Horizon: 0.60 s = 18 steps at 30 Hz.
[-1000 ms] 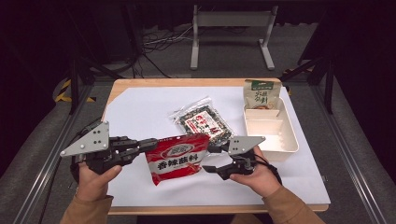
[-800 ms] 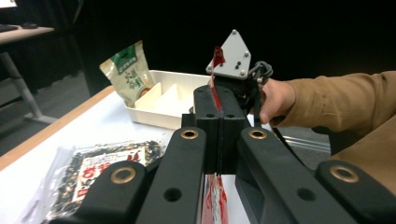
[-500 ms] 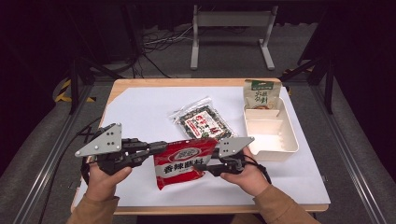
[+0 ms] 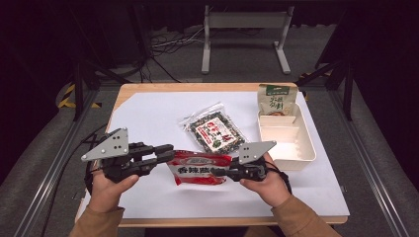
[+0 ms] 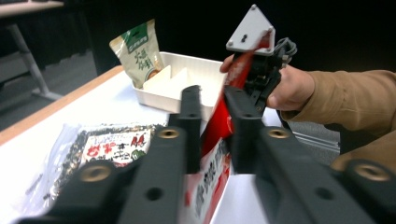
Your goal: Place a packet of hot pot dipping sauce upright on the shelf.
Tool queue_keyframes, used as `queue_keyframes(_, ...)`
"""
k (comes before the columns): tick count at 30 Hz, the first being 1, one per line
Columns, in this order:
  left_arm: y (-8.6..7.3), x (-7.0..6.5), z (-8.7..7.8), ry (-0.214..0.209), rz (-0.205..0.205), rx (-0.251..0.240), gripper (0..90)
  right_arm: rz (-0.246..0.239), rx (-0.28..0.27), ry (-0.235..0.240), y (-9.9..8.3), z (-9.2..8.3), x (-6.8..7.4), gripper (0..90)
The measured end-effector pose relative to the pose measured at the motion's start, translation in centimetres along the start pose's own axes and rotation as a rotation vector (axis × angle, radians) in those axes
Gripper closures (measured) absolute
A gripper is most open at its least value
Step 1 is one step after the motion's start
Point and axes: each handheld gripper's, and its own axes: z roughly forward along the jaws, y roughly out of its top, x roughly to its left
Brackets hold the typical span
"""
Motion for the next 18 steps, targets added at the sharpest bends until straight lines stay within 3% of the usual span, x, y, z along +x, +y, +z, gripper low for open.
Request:
queue_keyframes(3, 0.0, 0.1, -0.1, 0.039, -0.005, 0.037, 51.4, 0.005, -0.004, -0.005, 0.0, -0.6, -0.1, 89.9)
queue_keyframes(6, -0.2, 0.2, -0.1, 0.059, -0.008, 0.049, 43.6, 0.012, -0.008, -0.014, 0.0, -1.3, -0.3, 89.9)
queue_keyframes(10, -0.6, 0.5, -0.3, 0.082, -0.014, 0.053, 37.8, 0.009, -0.007, -0.028, 0.2, -2.2, -0.3, 89.9)
queue_keyframes(18, -1.6, 1.3, -1.0, 0.136, -0.038, 0.069, 34.8, 0.024, -0.03, -0.059, 0.4, -4.3, -0.8, 89.8)
